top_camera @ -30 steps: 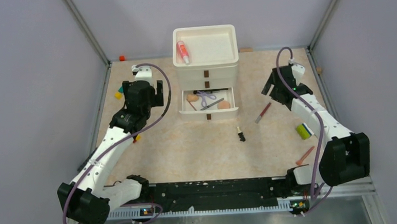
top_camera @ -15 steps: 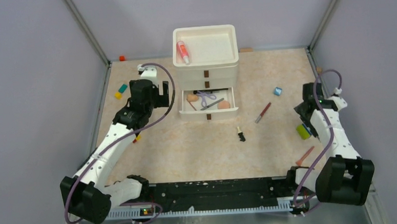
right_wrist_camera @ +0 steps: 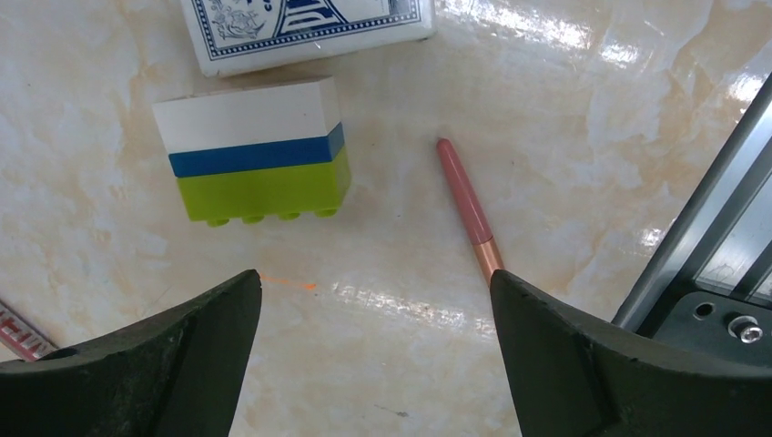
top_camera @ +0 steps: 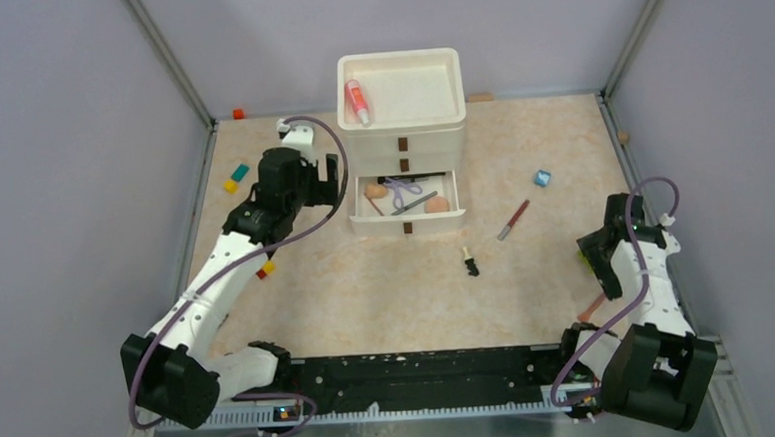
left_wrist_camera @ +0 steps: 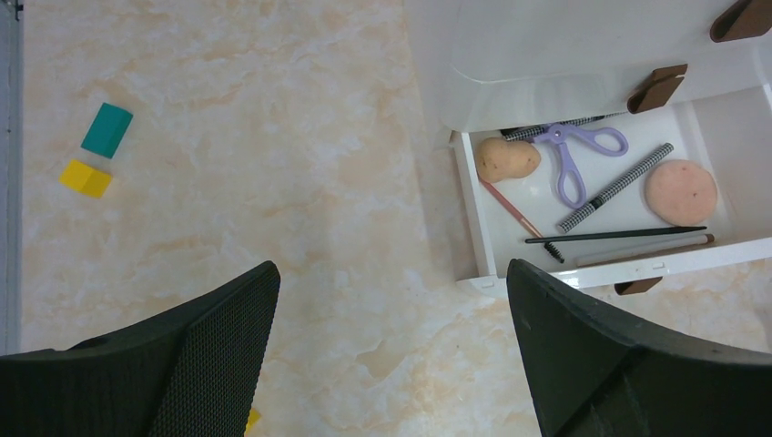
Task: Organize the makeup
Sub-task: Pick up the makeup brush from the center of the board.
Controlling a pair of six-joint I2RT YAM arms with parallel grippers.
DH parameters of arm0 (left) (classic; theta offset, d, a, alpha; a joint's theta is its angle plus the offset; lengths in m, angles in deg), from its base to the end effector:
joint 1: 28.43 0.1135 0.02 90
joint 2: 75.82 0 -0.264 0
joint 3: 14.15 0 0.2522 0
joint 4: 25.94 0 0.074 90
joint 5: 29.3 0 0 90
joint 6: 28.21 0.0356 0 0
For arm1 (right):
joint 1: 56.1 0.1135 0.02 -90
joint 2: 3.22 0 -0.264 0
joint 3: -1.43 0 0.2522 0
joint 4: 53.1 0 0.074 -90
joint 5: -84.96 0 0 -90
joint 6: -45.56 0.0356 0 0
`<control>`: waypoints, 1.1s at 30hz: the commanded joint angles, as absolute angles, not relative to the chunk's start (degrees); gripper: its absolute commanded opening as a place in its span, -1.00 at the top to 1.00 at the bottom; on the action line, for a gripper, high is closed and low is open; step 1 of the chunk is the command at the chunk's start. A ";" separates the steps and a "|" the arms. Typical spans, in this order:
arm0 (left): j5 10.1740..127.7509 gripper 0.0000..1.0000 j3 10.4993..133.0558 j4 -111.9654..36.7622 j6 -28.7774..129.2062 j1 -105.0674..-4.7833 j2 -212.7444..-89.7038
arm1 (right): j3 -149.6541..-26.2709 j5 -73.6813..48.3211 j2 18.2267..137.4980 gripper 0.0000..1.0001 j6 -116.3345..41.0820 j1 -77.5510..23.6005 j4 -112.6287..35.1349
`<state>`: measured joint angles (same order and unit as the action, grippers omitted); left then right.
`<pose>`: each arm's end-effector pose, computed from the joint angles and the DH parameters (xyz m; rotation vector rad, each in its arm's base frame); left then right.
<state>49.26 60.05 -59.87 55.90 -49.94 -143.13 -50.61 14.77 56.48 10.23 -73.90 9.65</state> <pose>0.2496 -0.0908 0.3378 0.1525 2.0283 -0.0968 0.1608 -0.0643 0.2065 1.6588 2.1260 -0.2994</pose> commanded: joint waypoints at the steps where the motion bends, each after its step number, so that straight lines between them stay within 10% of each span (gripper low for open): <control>1: 51.59 -0.98 62.36 -58.87 55.17 -50.04 -143.73 | -48.77 13.41 55.04 -0.86 11.95 -74.73 9.61; 19: 51.92 -0.98 61.57 -58.19 54.80 -50.11 -144.72 | -45.65 12.47 69.26 -0.75 11.34 -75.37 1.01; 33: 51.71 -0.98 60.91 -57.38 54.75 -50.05 -145.51 | -43.83 8.32 72.77 -0.24 7.73 -75.60 -4.67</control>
<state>51.90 60.32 -59.82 55.40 -49.94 -145.49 -47.31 11.65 69.66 8.60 -75.00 -1.13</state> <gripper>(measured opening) 0.989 0.648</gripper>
